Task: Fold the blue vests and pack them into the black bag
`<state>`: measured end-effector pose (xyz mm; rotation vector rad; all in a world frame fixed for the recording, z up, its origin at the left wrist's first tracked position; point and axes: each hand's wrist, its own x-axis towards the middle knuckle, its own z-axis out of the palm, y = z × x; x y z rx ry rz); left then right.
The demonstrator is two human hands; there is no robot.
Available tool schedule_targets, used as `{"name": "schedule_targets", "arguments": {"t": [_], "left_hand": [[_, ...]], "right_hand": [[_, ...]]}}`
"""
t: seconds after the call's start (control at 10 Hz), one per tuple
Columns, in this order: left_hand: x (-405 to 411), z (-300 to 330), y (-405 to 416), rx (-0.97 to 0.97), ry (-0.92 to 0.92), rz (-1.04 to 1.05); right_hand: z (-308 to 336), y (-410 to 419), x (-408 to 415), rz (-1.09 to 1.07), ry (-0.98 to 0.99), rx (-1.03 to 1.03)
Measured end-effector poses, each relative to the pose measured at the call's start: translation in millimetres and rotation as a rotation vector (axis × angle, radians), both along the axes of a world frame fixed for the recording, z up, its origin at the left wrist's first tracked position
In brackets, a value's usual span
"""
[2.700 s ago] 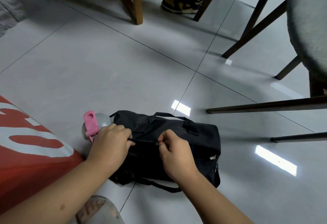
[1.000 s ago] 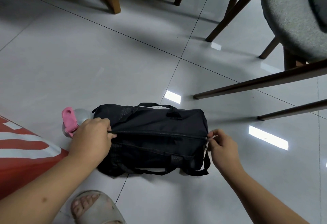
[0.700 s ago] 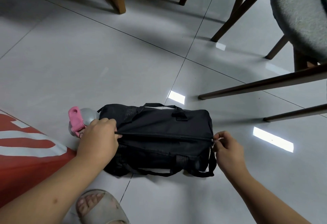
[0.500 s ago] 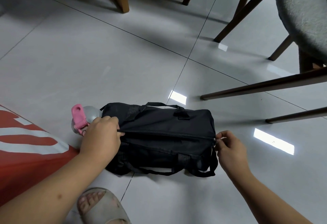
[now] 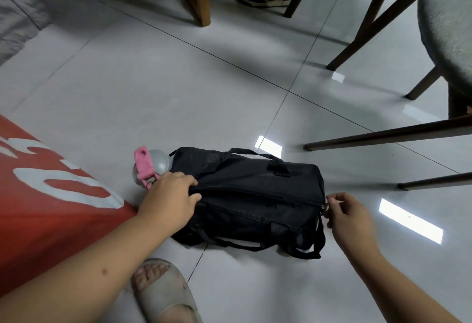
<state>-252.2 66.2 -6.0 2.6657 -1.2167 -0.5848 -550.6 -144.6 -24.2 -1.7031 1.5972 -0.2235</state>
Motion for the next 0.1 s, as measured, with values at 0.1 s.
{"name": "schedule_targets", "arguments": {"t": [0.1], "left_hand": [[-6.7,25.0,3.8,-0.127,0.201,0.12]], "right_hand": [[22.9,1.1,10.7,0.042,-0.034,-0.019]]}}
